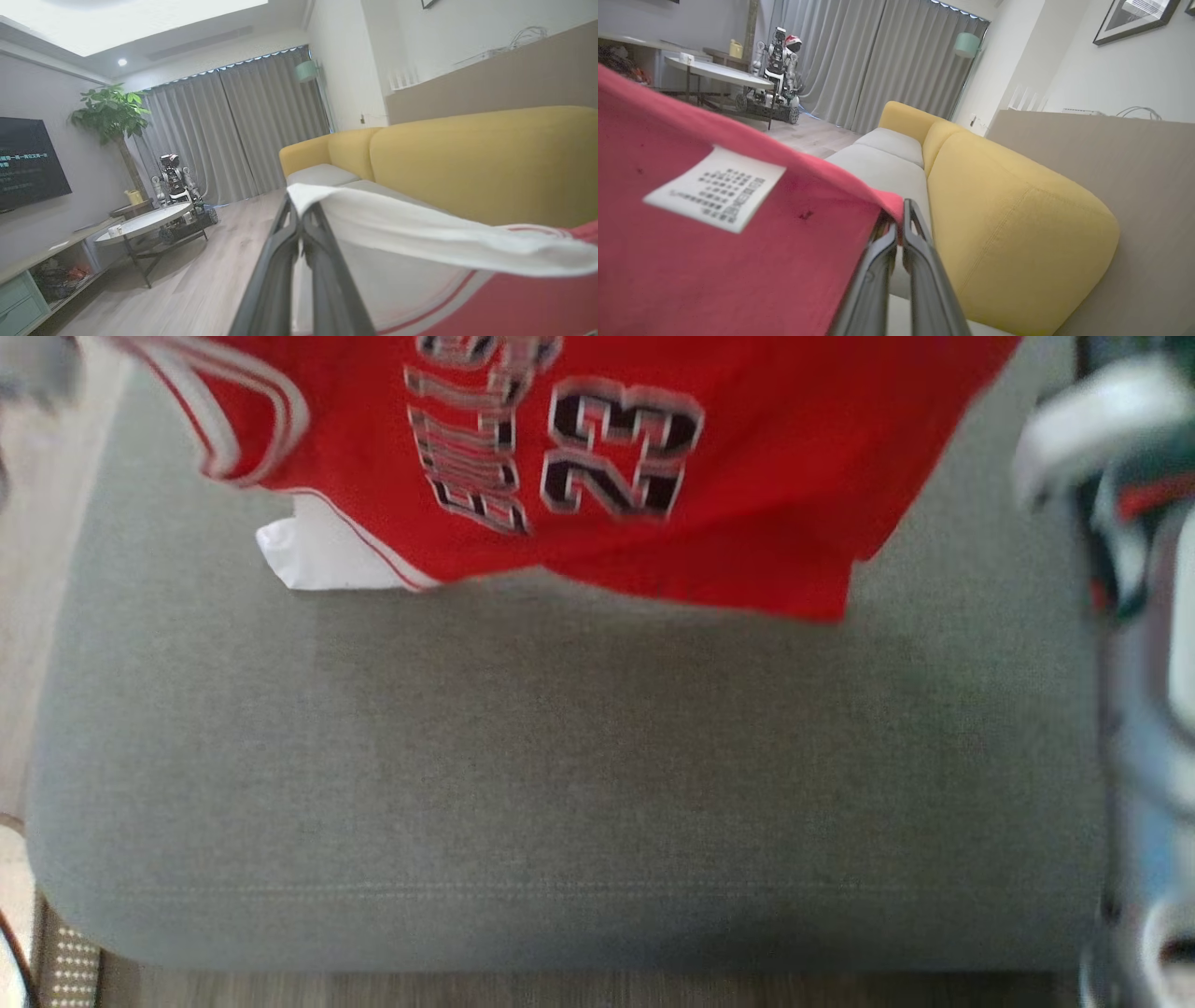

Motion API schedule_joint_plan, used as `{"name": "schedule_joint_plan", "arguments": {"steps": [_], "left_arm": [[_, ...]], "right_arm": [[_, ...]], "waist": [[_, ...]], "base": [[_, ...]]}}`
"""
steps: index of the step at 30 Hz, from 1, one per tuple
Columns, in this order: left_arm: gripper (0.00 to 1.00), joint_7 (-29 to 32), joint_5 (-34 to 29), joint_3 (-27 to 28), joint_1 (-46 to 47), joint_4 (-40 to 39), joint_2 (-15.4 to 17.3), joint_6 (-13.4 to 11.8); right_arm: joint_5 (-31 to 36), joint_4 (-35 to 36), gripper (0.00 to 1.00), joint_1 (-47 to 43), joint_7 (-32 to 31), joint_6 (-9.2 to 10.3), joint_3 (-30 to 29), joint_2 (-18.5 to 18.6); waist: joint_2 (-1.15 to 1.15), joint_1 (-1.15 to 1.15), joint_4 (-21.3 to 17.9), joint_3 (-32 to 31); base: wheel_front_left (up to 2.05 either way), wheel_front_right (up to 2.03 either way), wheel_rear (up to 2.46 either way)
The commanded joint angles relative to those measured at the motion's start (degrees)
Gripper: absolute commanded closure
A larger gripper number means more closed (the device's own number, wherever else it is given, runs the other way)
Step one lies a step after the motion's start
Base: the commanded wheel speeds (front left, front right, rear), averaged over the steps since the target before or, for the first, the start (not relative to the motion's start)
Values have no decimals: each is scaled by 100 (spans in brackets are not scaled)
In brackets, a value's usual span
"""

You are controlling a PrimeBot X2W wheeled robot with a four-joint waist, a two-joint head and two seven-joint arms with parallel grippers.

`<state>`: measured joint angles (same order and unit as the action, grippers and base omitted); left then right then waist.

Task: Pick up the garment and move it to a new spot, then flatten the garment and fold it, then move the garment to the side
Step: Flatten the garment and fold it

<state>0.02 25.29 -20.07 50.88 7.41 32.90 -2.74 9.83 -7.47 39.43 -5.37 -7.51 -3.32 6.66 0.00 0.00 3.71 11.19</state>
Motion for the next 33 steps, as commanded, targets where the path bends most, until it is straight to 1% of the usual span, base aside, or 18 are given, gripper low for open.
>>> {"name": "schedule_joint_plan", "arguments": {"steps": [1, 2, 5, 6, 7, 9, 12, 15, 17, 19, 22, 23, 26, 29, 33], "left_arm": [[100, 176, 27, 214, 799, 449, 217, 145], [100, 176, 27, 214, 799, 449, 217, 145], [100, 347, 27, 150, 1697, 1414, 137, 379], [100, 313, -23, 104, 1995, 1705, 119, 477], [100, 267, -108, 71, 2274, 2021, 116, 504], [100, 14, -293, 38, 2853, 2534, 82, 495], [100, -598, -671, -83, 3659, 3077, 3, 409], [100, -1323, -1049, -187, 4382, 3318, -55, 300], [100, -1476, -1146, -151, 4662, 3284, -119, 280], [100, -1495, -1152, -16, 4691, 2901, -157, 366], [100, -1499, -1106, 233, 3985, 2215, -212, 513], [100, -1499, -1031, 356, 3272, 1883, -296, 633], [100, -1500, -857, 510, 2071, 1460, -485, 790], [100, -1500, -676, 542, 756, 1150, -654, 904], [100, -1501, -332, 561, -932, 777, -789, 973]], "right_arm": [[40, -230, 100, 800, -203, 2, 188, 102], [40, -230, 100, 800, -203, 2, 188, 102], [170, -1027, 100, 1823, -247, 2, 231, 192], [282, -1315, 100, 2146, -180, 2, 233, 206], [377, -1601, 100, 2452, -58, 2, 214, 163], [587, -2115, 100, 3045, 219, 2, 106, 38], [1032, -2633, 100, 3848, 693, 2, -216, -102], [1664, -2725, 100, 4428, 1233, 2, -634, -181], [2112, -2695, 100, 4637, 1572, 2, -798, -214], [2412, -2727, 100, 4685, 1751, 2, -879, -242], [2595, -3000, 100, 4378, 1852, 2, -952, -272], [2652, -3221, 100, 4058, 1892, 2, -984, -257], [2687, -3419, 100, 3498, 1945, 2, -1102, -233], [2662, -3601, 100, 2819, 1984, 2, -1136, -216], [2455, -3714, 100, 1803, 2008, 2, -1131, -110]], "waist": [[0, 0, -112, 310], [0, 0, -112, 310], [0, 0, -253, 655], [0, 0, -303, 764], [0, 0, -369, 849], [0, 0, -486, 1051], [0, 0, -550, 1350], [0, 0, -474, 1606], [0, 0, -368, 1739], [0, 0, -245, 1876], [0, 0, -63, 1899], [0, 0, 48, 1834], [0, 0, 200, 1656], [0, 0, 312, 1346], [0, 0, 394, 871]], "base": [[0, 0, 0], [0, 0, 0], [0, 0, 0], [0, 0, 0], [0, 0, 0], [0, 0, 0], [0, 0, 0], [0, 0, 0], [0, 0, 0], [0, 0, 0], [0, 0, 0], [0, 0, 0], [0, 0, 0], [0, 0, 0], [0, 0, 0]]}}
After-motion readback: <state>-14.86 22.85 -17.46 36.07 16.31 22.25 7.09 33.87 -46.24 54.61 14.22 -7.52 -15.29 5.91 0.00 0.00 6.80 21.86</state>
